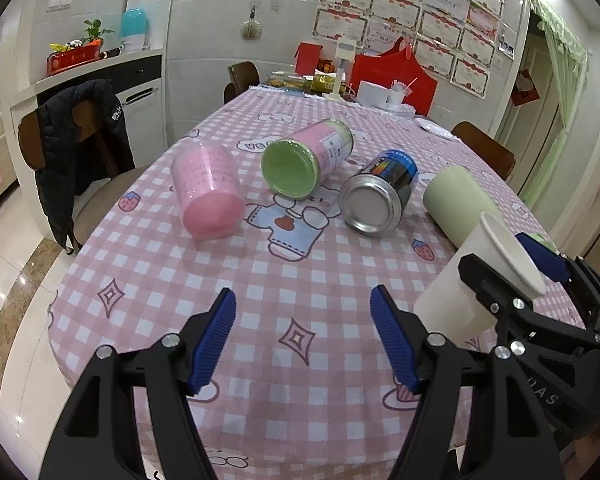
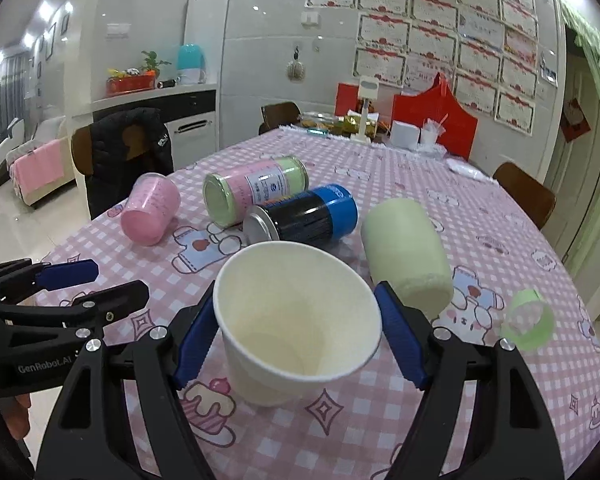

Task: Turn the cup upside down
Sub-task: 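Set the white paper cup upright on the tablecloth with the left gripper, then open the left gripper and pull it back from the cup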

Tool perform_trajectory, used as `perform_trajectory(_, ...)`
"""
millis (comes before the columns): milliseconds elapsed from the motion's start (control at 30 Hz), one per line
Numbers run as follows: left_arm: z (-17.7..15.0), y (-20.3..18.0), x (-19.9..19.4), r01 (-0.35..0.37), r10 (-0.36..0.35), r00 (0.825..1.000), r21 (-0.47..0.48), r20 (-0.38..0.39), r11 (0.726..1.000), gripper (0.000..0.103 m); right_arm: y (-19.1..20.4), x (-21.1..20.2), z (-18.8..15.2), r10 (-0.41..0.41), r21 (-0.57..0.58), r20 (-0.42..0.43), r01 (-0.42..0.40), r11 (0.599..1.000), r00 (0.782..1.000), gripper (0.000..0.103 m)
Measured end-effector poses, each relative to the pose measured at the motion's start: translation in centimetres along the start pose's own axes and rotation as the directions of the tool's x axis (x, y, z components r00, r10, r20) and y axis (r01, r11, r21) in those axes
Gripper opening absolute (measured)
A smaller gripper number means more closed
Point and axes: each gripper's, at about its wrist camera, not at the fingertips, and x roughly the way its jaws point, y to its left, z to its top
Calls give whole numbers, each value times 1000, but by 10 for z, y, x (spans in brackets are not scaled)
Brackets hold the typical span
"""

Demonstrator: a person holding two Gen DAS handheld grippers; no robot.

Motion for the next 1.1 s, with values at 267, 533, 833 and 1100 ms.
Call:
perform_trajectory(267,0,3,-5,-17,17,1000,-9,0,1000,69,-1,-2,-1,28,33,2,-28,999,1000,82)
perform_trajectory(533,0,-1,-21,-23,23,999,6,26,1000,69,-2,-19,1,47,51,35,-49,998,998,88)
perform_trajectory(833,2,-9,-52,-23,22,996,19,84,1000,69,-14,-51,4,42,88,102,-51,995,994,89)
perform_trajectory(1100,2,-31,-83,-28,17,987,61,162,998,79,-31,-81,8,19,142,151,-41,989,988,94)
